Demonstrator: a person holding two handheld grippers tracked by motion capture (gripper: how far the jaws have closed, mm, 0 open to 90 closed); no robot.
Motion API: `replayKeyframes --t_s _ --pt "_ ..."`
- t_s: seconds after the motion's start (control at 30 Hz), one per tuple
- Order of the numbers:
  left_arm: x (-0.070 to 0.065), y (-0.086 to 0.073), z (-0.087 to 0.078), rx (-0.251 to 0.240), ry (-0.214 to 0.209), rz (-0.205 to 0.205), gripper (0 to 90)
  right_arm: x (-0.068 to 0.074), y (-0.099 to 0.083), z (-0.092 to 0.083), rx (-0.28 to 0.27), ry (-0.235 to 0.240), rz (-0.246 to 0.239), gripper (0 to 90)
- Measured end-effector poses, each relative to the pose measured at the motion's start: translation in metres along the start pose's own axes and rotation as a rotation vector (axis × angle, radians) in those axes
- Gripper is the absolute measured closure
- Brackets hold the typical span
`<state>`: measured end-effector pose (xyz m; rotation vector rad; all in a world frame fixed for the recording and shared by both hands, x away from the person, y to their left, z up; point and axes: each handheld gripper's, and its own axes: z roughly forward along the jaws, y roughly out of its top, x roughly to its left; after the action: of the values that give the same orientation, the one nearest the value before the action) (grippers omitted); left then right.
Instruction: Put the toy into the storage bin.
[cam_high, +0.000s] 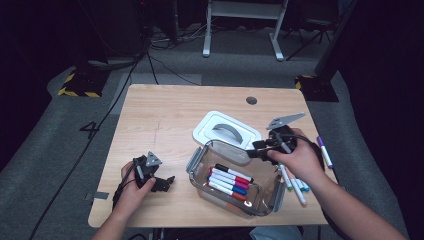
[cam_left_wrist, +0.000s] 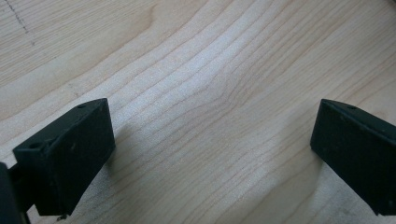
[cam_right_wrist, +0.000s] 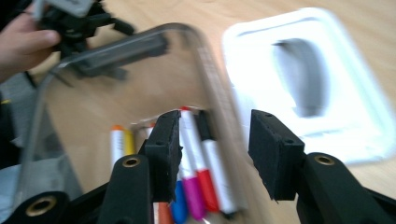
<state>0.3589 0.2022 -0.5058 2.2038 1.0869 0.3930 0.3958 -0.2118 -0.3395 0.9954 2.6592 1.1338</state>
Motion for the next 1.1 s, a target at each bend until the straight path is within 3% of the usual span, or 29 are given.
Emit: replayKeyframes --t_s 0.2,0.37,0.53,0.73,1.1 --pt "0.0 0.0 0.0 0.001 0.0 -0.001 0.2 -0.034 -0.018 -0.028 -0.002 -0.106 0.082 54.8" --pt "0.0 0.0 0.0 0.001 0.001 -0.001 0.2 -0.06 -0.044 -0.036 0.015 -0.19 0.15 55.0" --pt "0.0 0.0 -0.001 0.001 0.002 0.007 0.2 -0.083 -0.076 -0.04 0.041 -0.236 0.235 56.3" --pt "0.0 0.0 -0.001 0.001 0.002 0.007 0.2 -0.103 -0.11 -0.035 0.078 -0.279 0.334 61.0" --pt "0.0 -0.001 -0.001 0.002 -0.002 0.003 0.2 -0.118 -0.149 -0.007 0.194 -0.306 0.391 61.1"
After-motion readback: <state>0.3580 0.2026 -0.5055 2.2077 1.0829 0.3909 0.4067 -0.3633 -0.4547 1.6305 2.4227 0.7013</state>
